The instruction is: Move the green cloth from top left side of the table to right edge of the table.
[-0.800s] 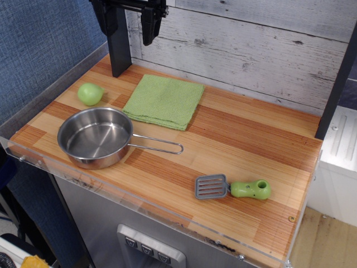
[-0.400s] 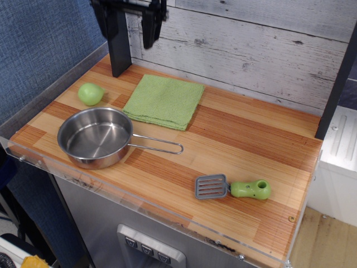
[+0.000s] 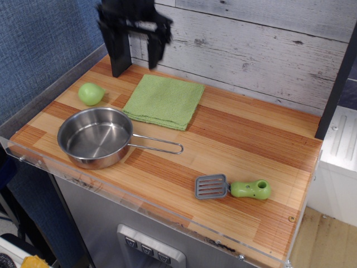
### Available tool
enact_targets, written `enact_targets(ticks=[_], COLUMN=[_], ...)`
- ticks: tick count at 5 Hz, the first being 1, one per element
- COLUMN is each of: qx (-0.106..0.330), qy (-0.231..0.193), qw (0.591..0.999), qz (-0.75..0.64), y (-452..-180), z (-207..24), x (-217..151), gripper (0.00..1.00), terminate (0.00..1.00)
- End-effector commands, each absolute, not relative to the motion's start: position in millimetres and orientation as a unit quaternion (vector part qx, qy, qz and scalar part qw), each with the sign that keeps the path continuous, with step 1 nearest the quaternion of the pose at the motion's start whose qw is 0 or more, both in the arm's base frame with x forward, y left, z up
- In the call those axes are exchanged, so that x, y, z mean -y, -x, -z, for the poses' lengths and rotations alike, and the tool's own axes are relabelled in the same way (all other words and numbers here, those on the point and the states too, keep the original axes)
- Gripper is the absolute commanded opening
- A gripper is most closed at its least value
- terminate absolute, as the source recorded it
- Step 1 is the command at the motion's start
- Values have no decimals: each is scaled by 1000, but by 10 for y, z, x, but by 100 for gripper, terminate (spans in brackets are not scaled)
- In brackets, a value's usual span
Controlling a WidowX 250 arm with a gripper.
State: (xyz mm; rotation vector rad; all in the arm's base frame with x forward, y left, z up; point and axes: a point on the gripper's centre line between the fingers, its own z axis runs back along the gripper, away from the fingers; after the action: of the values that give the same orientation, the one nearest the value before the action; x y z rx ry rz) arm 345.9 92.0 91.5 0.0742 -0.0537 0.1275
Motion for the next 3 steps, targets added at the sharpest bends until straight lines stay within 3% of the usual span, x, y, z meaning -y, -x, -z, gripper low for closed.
enact_targets(ticks=[1, 3], qx=[61, 46], qy=[-31, -37], qw=[995, 995], qz=[-69, -76], y=[-3644, -3796], z=[-792, -486], x=[-891, -859], gripper=[100, 100], terminate=[0, 0])
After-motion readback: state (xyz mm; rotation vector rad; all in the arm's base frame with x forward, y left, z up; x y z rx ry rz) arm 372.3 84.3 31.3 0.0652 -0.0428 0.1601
